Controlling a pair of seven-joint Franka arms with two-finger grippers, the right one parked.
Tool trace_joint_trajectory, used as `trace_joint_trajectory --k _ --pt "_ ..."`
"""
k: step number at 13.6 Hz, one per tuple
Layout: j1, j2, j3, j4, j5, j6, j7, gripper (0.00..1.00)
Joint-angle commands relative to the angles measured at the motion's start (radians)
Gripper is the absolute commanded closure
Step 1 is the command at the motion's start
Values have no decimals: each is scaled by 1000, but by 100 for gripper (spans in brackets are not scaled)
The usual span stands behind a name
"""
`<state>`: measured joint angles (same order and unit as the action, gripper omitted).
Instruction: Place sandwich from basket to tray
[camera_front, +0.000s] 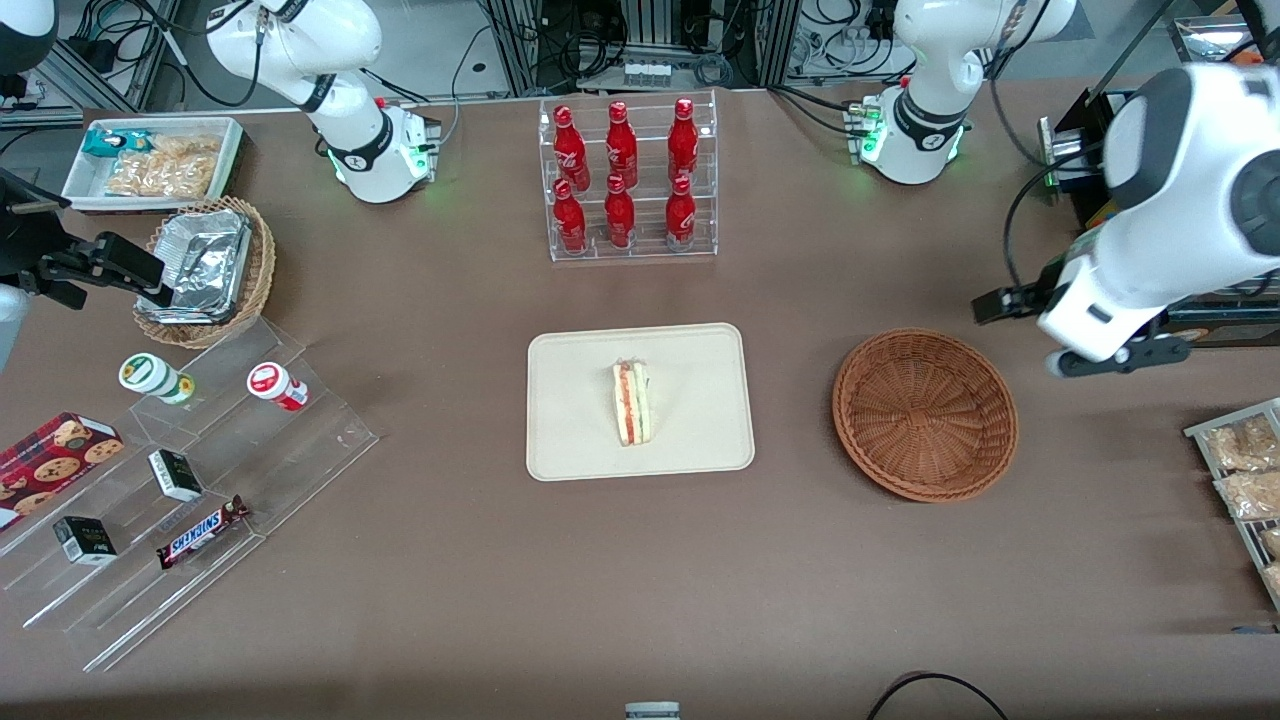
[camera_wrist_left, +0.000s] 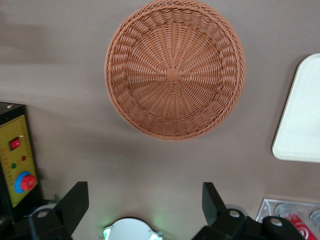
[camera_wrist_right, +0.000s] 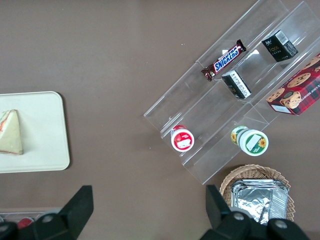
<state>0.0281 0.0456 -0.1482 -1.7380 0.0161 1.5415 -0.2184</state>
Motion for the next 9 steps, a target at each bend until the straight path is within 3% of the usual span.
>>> trace_joint_trajectory --k 1,4,9 --pt "-28 -56 64 15 -16 -40 108 0" --pt "-56 -92 133 29 -15 -57 180 0" --pt "-73 -92 154 74 -16 -49 195 0"
